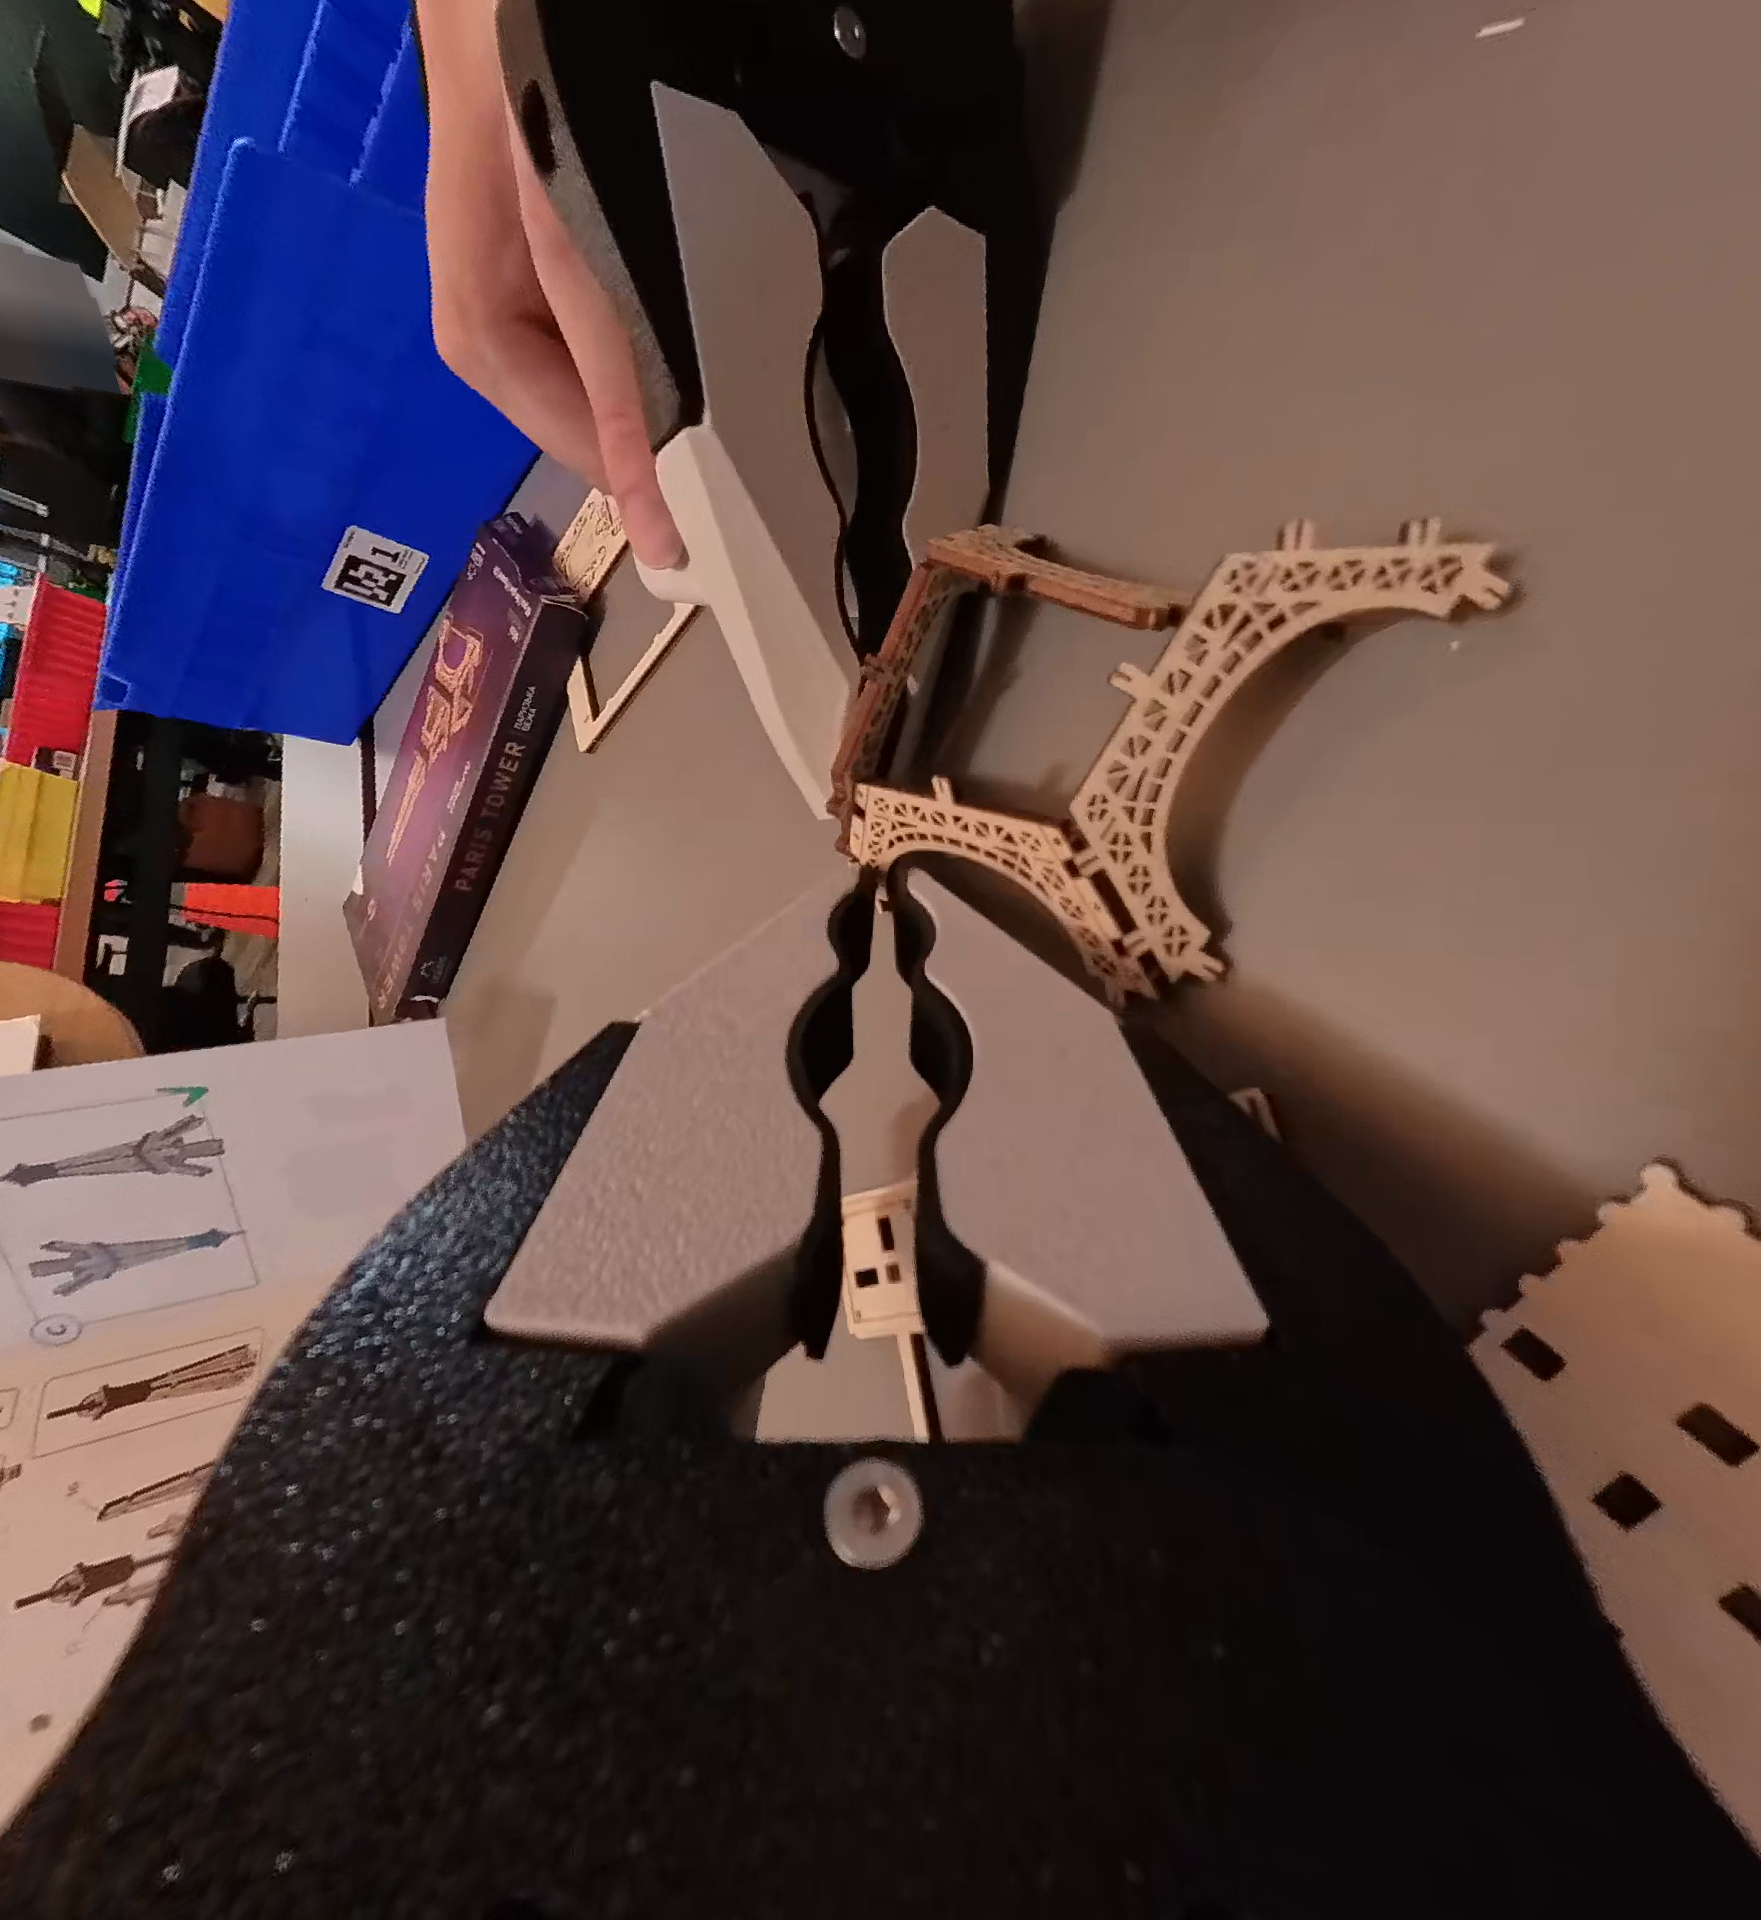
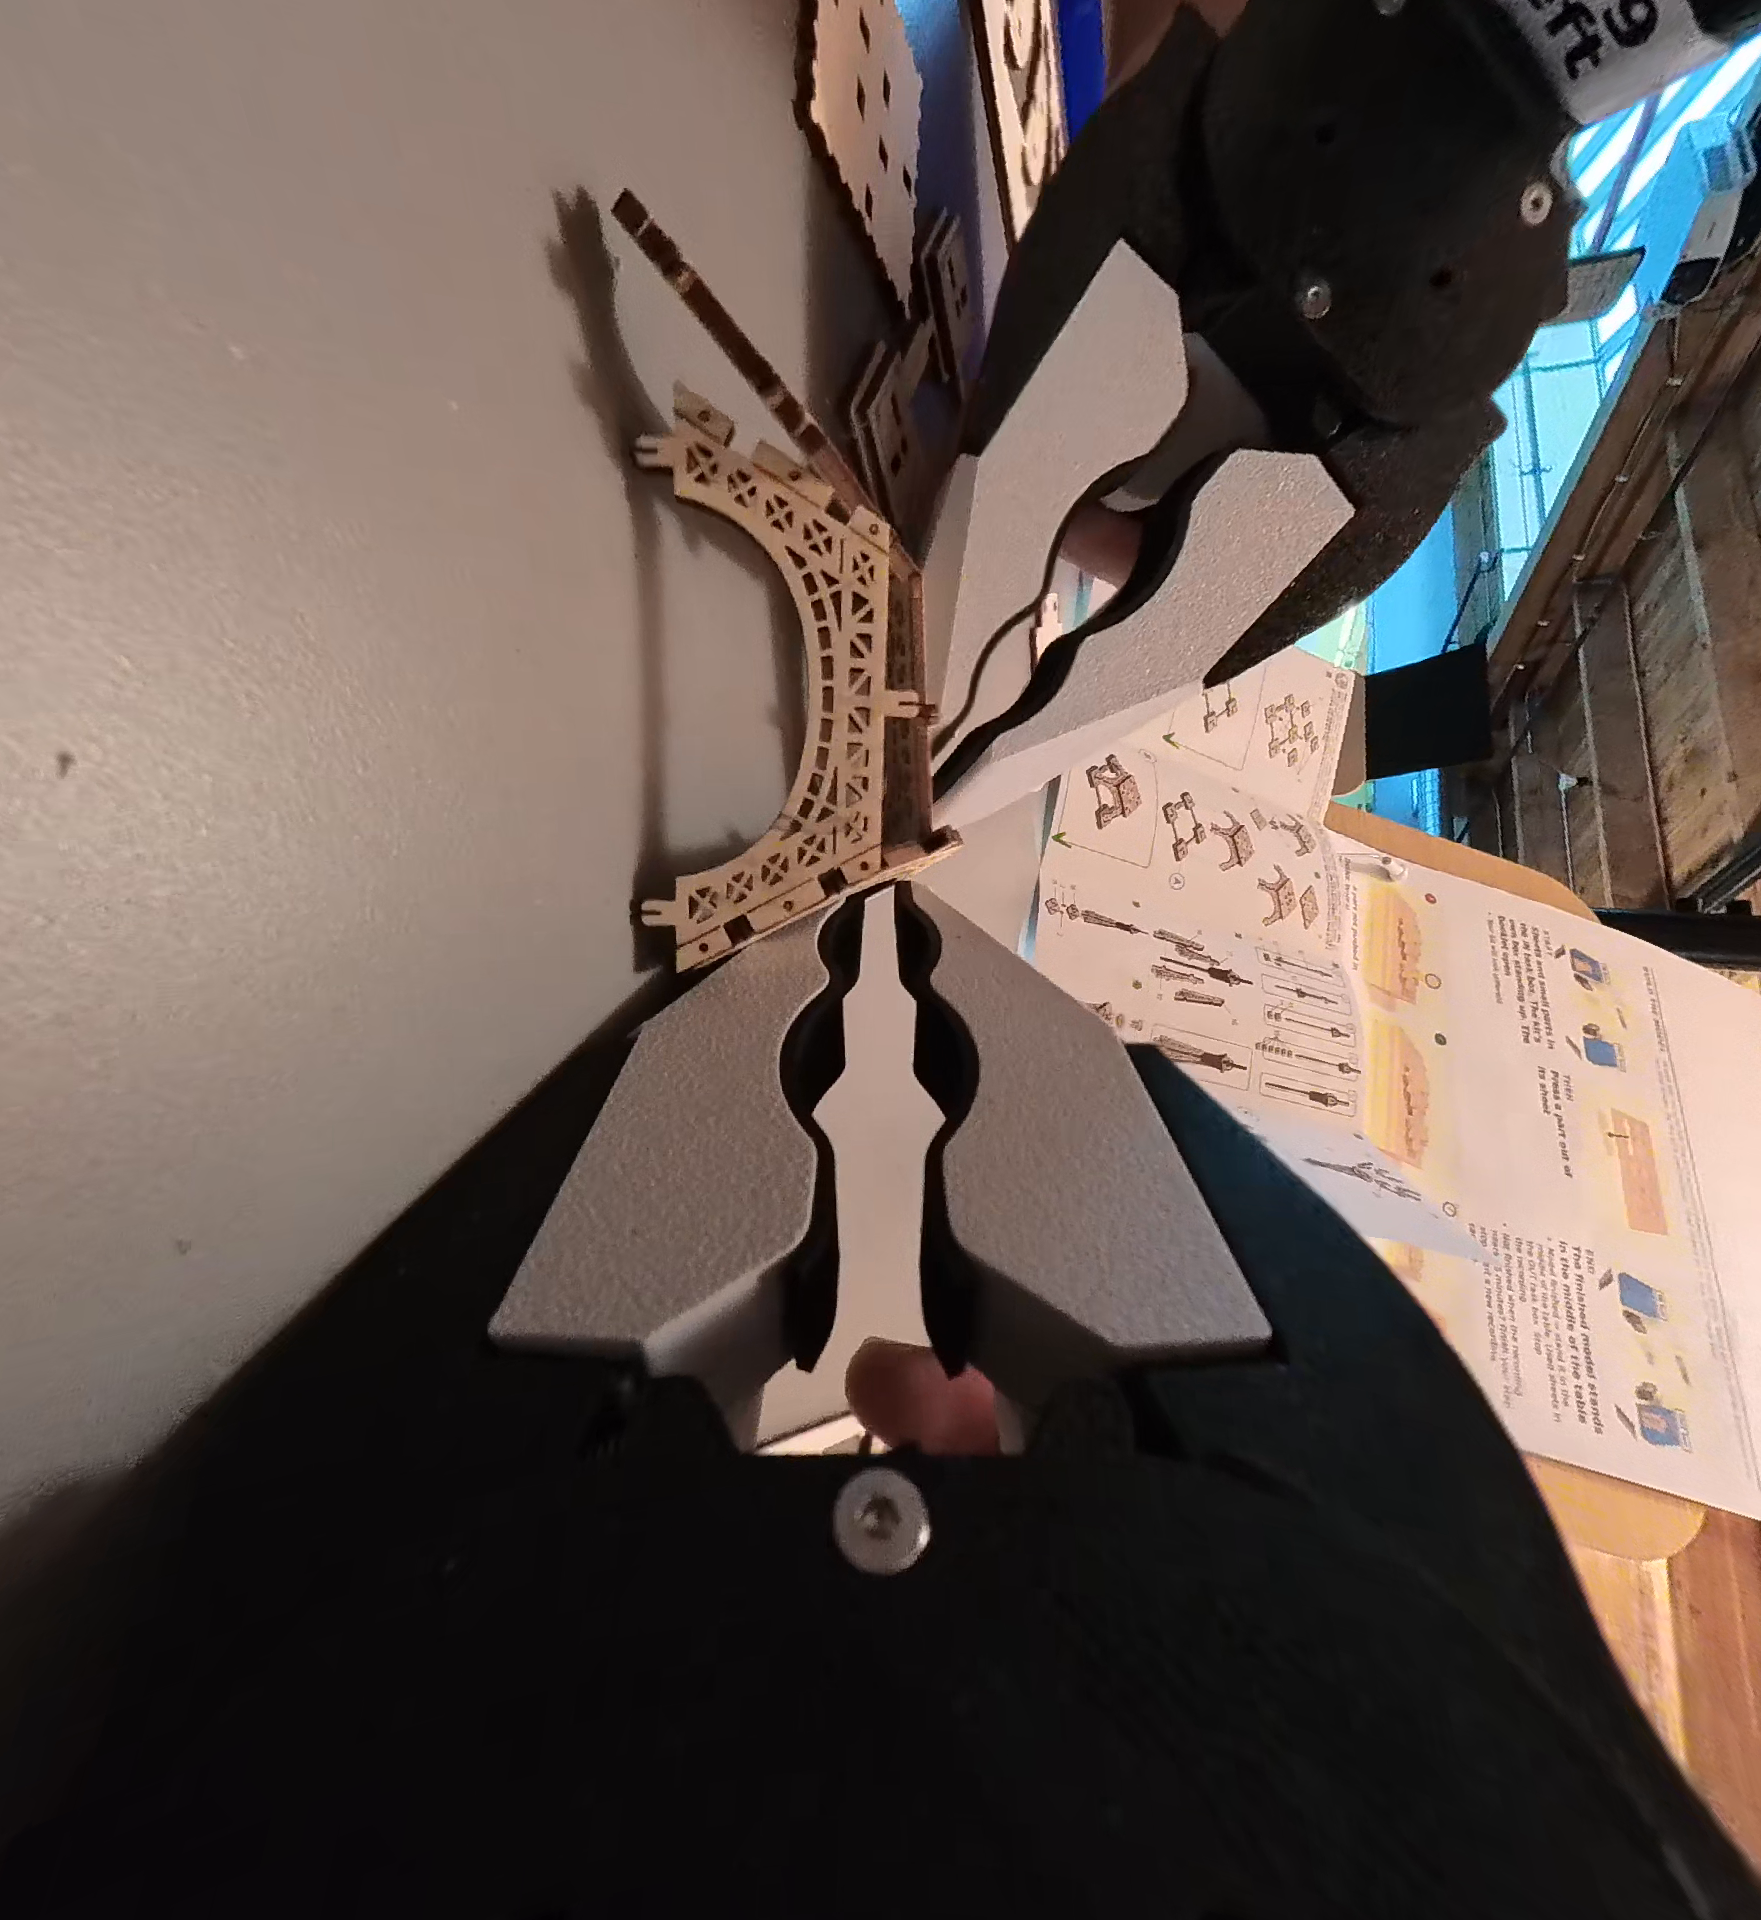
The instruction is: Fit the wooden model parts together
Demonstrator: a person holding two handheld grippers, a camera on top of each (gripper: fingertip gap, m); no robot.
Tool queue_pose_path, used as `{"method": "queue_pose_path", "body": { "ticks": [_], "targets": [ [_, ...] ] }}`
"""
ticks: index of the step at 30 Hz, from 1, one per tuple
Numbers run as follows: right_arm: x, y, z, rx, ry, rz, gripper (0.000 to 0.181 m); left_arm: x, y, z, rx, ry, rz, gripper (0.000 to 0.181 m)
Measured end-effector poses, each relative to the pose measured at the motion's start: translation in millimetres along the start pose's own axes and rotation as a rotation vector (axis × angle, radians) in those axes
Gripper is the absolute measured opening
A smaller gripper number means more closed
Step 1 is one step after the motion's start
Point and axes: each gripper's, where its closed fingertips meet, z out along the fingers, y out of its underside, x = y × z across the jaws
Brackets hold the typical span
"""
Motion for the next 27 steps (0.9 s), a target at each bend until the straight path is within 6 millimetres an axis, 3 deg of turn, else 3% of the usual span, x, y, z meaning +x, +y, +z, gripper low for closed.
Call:
{"method": "queue_pose_path", "body": {
  "ticks": [9, 11, 13, 16, 21, 25, 27],
  "targets": [
    [1.0, -0.9, 0.9, 0.010, 0.009, 0.020, 0.004, -2.6, 1.5, -5.5, 0.006, 0.007, -0.056, 0.008],
    [1.4, -0.7, 0.7, 0.013, 0.013, 0.028, 0.004, -11.8, 5.6, -15.5, -0.012, -0.023, -0.102, 0.019],
    [1.2, -0.7, 0.7, 0.011, 0.011, 0.021, 0.003, -23.7, 7.8, -33.2, -0.046, -0.067, -0.154, 0.017],
    [0.5, -0.6, 0.4, 0.008, 0.010, 0.016, 0.000, -28.3, -5.5, -58.4, -0.085, -0.133, -0.248, 0.017],
    [4.1, 2.3, -0.9, -0.001, 0.037, 0.039, 0.005, 16.0, -17.3, -68.0, -0.304, -0.190, -0.498, 0.017],
    [7.7, 19.6, -14.9, -0.058, 0.034, 0.084, 0.020, 48.7, -33.3, -63.5, -0.333, -0.224, -0.798, 0.015],
    [7.2, 16.2, -27.1, -0.009, -0.023, 0.228, 0.028, 61.4, -37.5, -60.8, -0.312, -0.210, -0.948, 0.016]
  ]
}}
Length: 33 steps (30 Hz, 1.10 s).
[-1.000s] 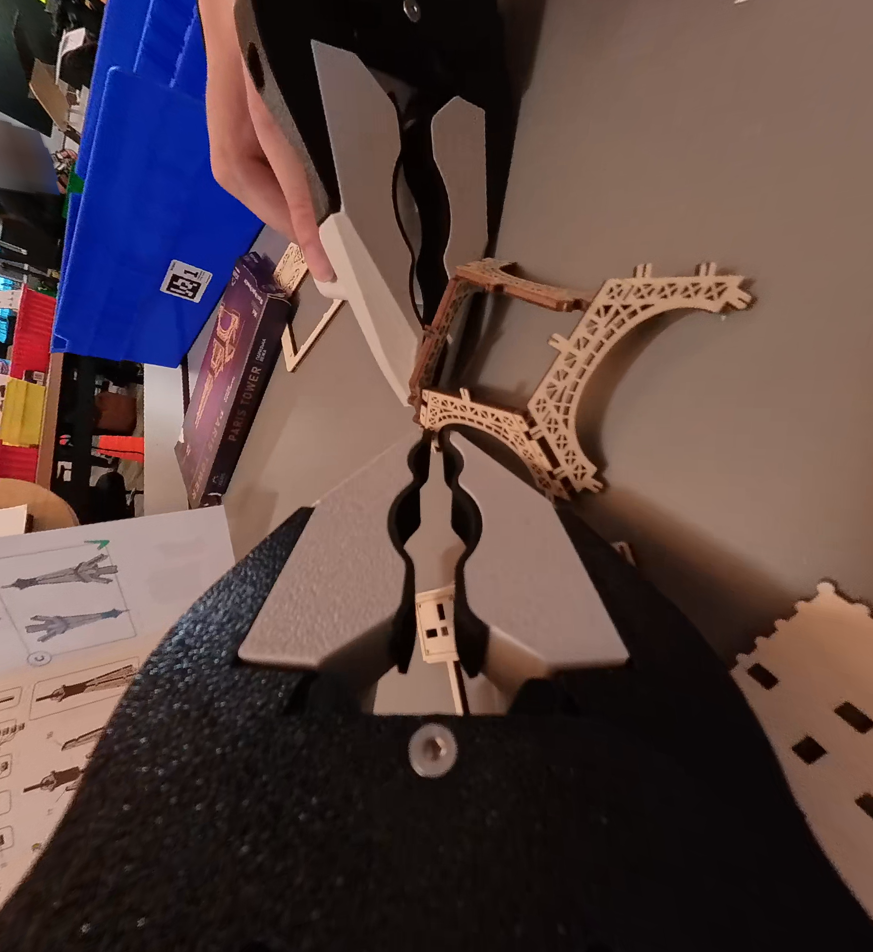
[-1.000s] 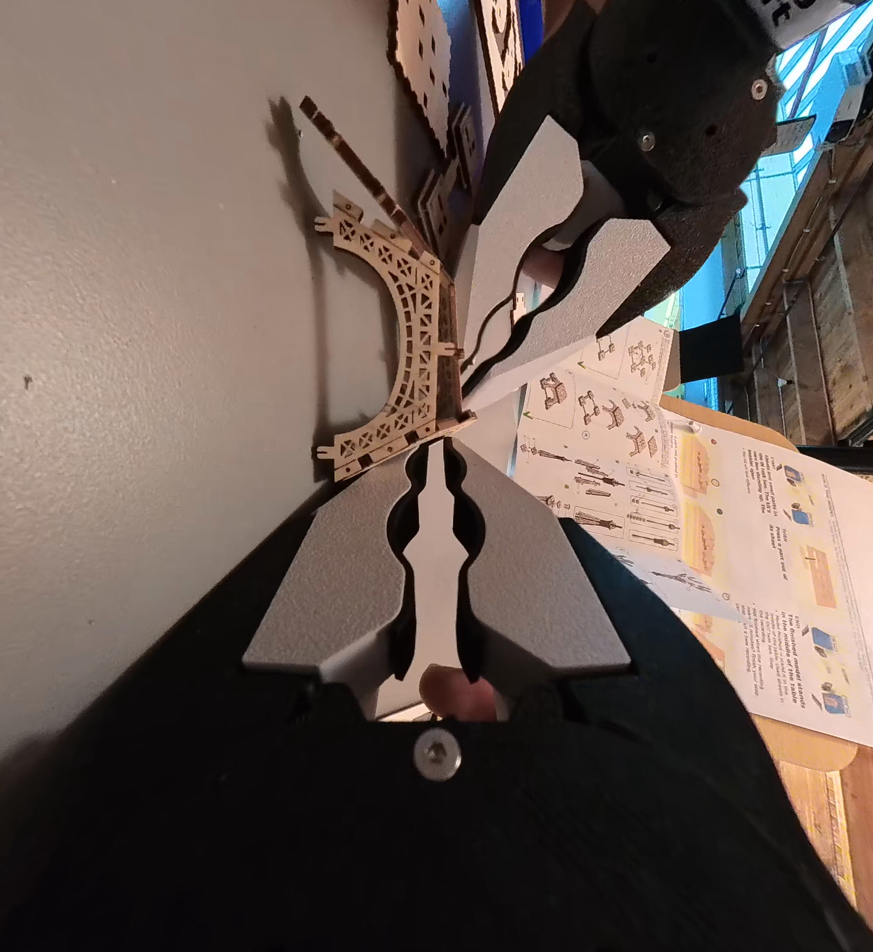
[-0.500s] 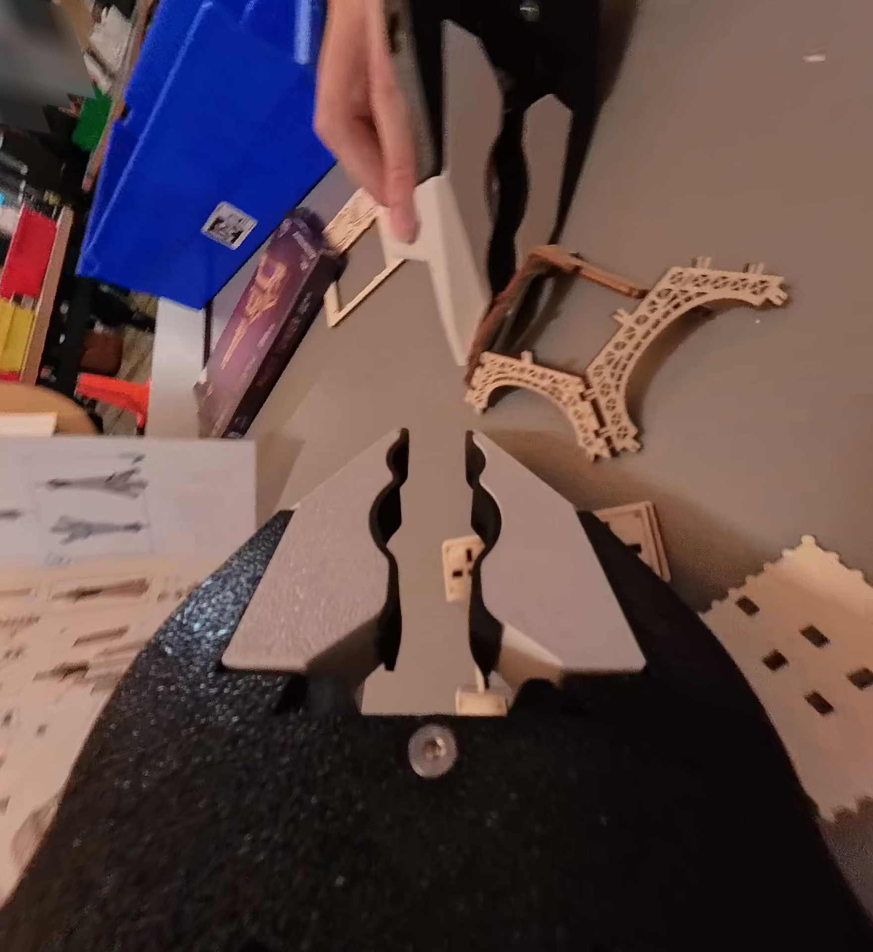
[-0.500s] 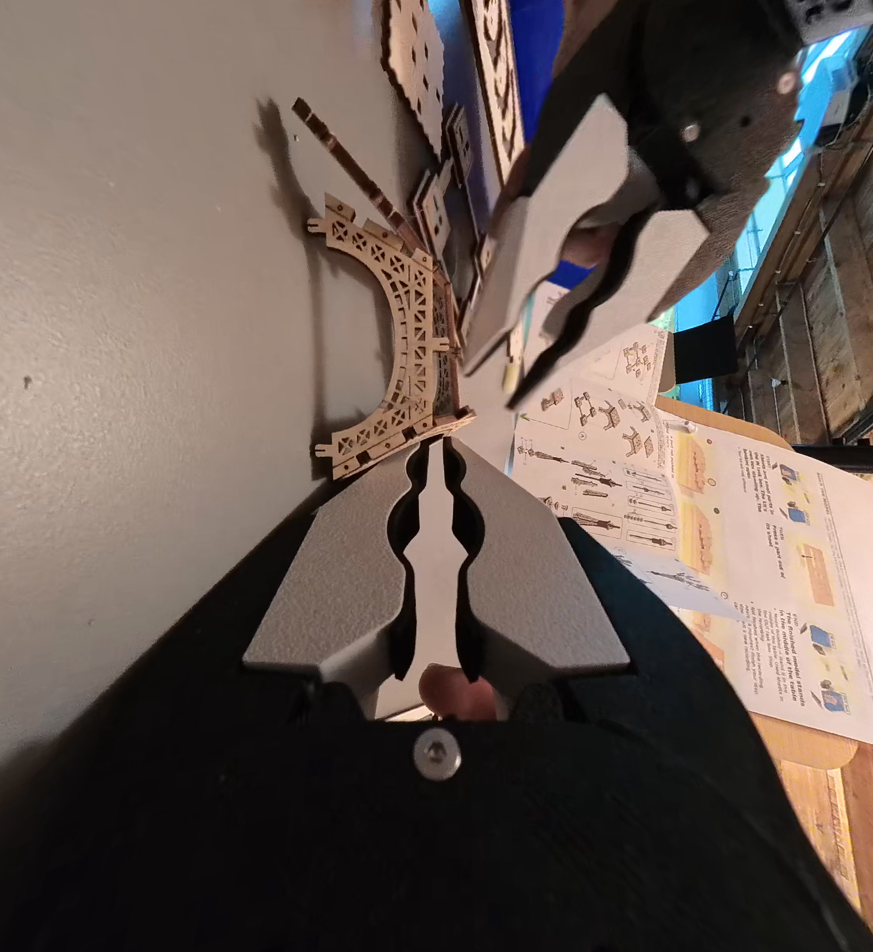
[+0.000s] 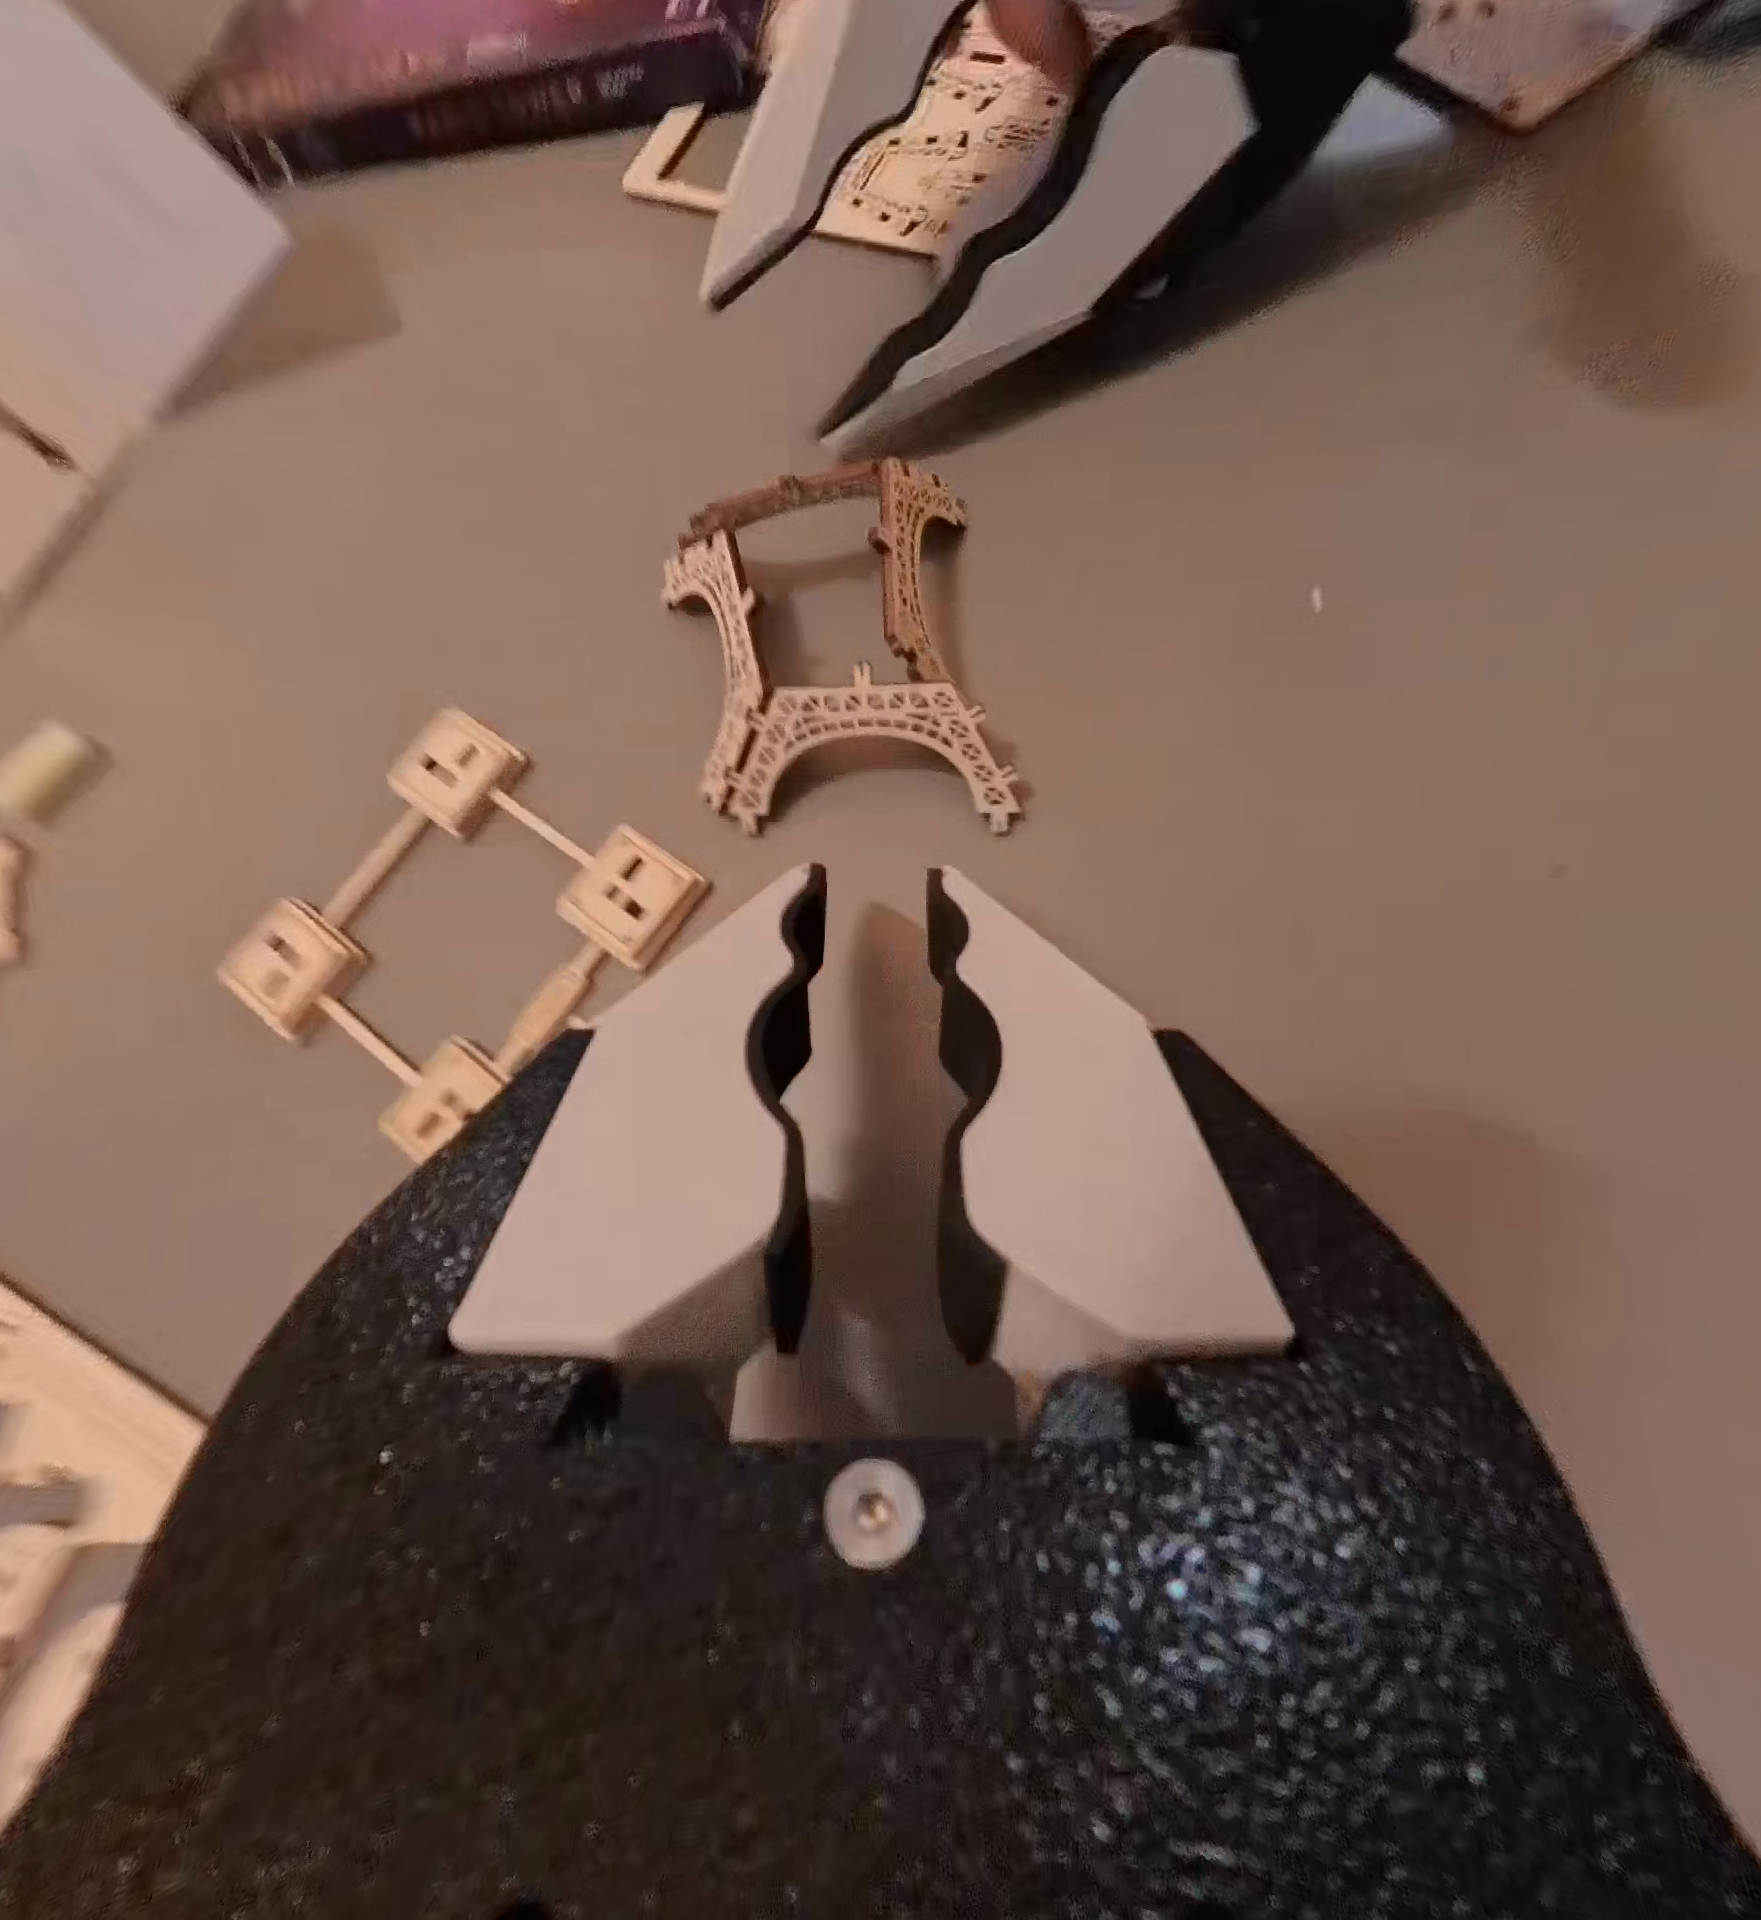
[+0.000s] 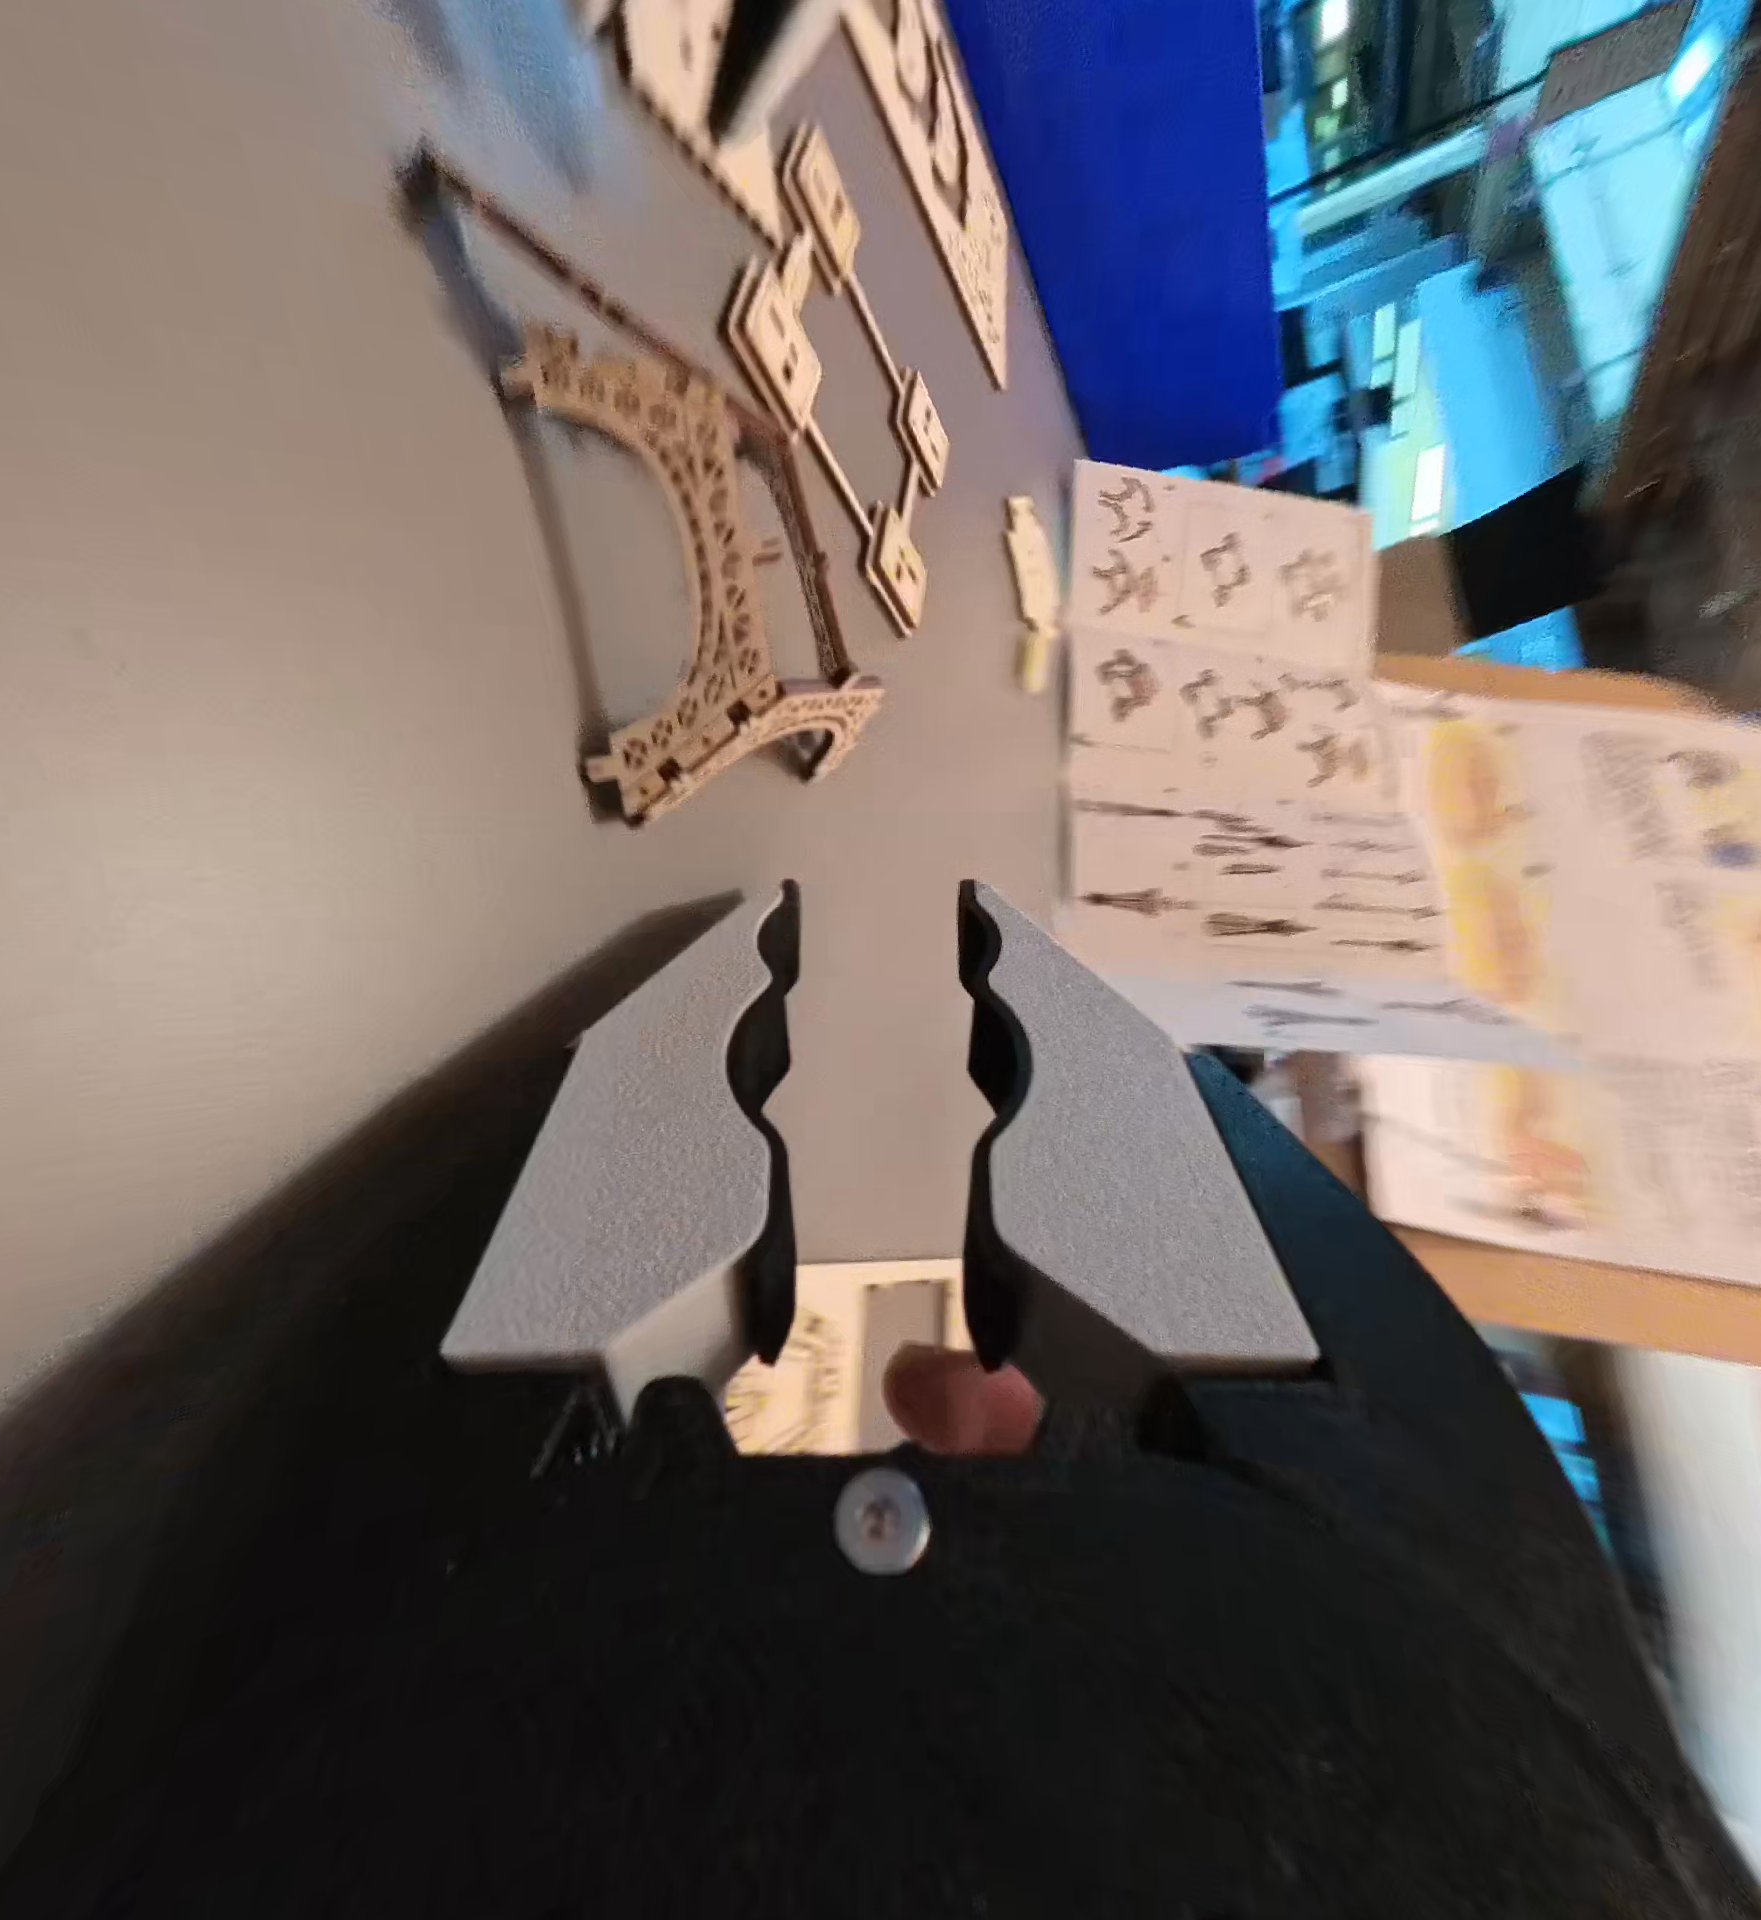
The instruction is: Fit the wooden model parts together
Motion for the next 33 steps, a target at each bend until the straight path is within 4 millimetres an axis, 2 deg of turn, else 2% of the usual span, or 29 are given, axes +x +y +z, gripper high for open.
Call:
{"method": "queue_pose_path", "body": {
  "ticks": [2, 4, 7, 10, 13, 15, 18, 22, 33],
  "targets": [
    [-10.7, -11.1, -11.6, 0.051, -0.147, 0.202, 0.034, 5.8, 1.2, 1.3, 0.027, 0.035, -0.163, 0.015],
    [-12.4, -25.9, -19.8, 0.095, -0.204, 0.306, 0.038, 12.2, 1.7, 4.5, 0.050, 0.084, -0.301, 0.015],
    [-14.0, -44.3, -19.6, 0.089, -0.141, 0.211, 0.038, 12.3, 2.1, 7.0, 0.050, 0.057, -0.382, 0.017],
    [-16.8, -45.5, -11.2, -0.004, -0.060, 0.025, 0.044, 20.8, -2.3, 6.8, 0.026, 0.055, -0.395, 0.026],
    [-15.1, -54.3, -6.6, 0.036, -0.047, 0.052, 0.047, 23.0, -8.4, 13.1, 0.014, 0.037, -0.369, 0.026],
    [-14.4, -62.9, -7.8, 0.078, -0.037, 0.049, 0.044, 18.8, -9.1, 16.5, -0.005, -0.003, -0.340, 0.018],
    [-21.5, -60.1, -5.2, 0.042, -0.053, -0.038, 0.038, 18.7, -12.4, 21.4, -0.013, -0.012, -0.329, 0.014],
    [-27.2, -56.7, 0.7, 0.021, -0.065, -0.064, 0.028, 14.7, -10.5, 25.4, -0.024, -0.020, -0.355, 0.015],
    [-23.2, -51.7, 6.8, 0.013, -0.028, -0.057, 0.036, 14.7, -9.1, 24.9, -0.010, 0.082, -0.438, 0.021]
  ]
}}
